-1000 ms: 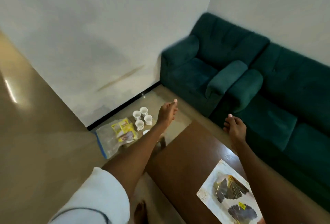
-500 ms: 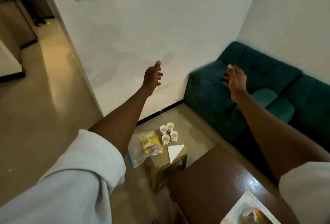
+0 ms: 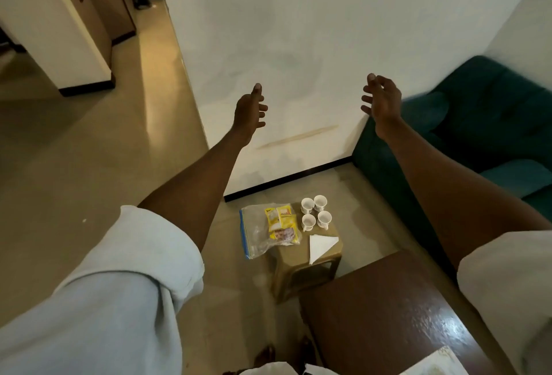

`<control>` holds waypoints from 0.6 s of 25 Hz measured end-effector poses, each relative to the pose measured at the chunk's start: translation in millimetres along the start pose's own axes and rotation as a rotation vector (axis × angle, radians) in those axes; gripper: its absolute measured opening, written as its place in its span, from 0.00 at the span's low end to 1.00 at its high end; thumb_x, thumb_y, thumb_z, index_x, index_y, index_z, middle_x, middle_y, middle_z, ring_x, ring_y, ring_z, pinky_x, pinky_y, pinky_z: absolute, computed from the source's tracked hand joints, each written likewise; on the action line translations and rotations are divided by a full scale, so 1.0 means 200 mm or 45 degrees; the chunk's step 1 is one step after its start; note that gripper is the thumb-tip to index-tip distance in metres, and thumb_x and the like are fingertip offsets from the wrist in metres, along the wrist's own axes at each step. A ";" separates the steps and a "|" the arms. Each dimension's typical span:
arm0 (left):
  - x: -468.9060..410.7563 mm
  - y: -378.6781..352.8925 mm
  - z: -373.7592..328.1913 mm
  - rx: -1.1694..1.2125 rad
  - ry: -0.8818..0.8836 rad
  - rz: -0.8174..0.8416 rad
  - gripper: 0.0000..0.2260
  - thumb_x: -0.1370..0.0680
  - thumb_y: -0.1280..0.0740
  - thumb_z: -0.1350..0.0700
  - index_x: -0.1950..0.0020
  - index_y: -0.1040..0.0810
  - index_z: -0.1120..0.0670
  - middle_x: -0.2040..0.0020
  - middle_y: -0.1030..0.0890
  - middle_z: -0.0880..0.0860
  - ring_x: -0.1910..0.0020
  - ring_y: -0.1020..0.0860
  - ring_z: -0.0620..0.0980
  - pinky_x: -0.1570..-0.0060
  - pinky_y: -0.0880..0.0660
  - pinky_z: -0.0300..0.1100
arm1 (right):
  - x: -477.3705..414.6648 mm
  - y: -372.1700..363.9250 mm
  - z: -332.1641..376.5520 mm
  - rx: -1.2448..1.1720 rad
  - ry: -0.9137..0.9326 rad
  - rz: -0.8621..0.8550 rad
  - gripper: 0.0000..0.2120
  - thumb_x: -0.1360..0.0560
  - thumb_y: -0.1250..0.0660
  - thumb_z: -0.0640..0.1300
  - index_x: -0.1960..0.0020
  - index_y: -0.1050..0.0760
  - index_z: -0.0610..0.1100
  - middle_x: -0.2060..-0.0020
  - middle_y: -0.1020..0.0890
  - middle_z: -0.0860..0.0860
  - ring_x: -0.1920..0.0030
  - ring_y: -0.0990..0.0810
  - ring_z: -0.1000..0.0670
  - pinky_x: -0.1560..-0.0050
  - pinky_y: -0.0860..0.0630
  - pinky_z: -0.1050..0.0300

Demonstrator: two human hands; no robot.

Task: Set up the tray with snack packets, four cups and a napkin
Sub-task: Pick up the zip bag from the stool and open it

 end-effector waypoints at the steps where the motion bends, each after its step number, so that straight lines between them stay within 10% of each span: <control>1: -0.02 0.01 0.09 0.002 0.044 -0.017 0.27 0.16 0.42 0.38 0.33 0.24 0.61 0.48 0.21 0.57 0.51 0.23 0.55 0.48 0.22 0.51 | -0.02 -0.06 -0.09 0.011 -0.031 0.044 0.29 0.19 0.33 0.58 0.24 0.31 0.44 0.38 0.18 0.47 0.41 0.18 0.48 0.45 0.17 0.53; 5: -0.07 0.03 0.58 -0.002 0.280 -0.124 0.25 0.15 0.41 0.41 0.34 0.24 0.62 0.48 0.22 0.58 0.50 0.24 0.55 0.42 0.21 0.55 | -0.06 -0.31 -0.62 0.031 -0.249 0.193 0.30 0.20 0.31 0.60 0.24 0.30 0.45 0.37 0.19 0.47 0.42 0.18 0.48 0.44 0.18 0.53; 10: 0.01 0.10 1.37 0.015 0.613 -0.233 0.15 0.16 0.38 0.44 0.49 0.27 0.57 0.56 0.26 0.57 0.61 0.29 0.51 0.63 0.30 0.43 | 0.14 -0.53 -1.43 0.138 -0.503 0.334 0.24 0.19 0.30 0.52 0.29 0.28 0.40 0.47 0.22 0.45 0.51 0.25 0.46 0.57 0.26 0.55; 15: 0.03 0.15 2.11 -0.065 0.803 -0.283 0.16 0.16 0.36 0.44 0.52 0.24 0.58 0.57 0.24 0.58 0.60 0.26 0.54 0.60 0.25 0.47 | 0.32 -0.67 -2.15 0.459 -0.565 0.488 0.25 0.20 0.29 0.52 0.29 0.27 0.39 0.43 0.21 0.49 0.48 0.22 0.54 0.43 0.28 0.65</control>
Point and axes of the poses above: each hand's wrist, its own x-axis away from the middle knuckle, its own y-axis out of the back of the hand, z = x × y, the point moved 4 cm from there along -x, towards the middle knuckle
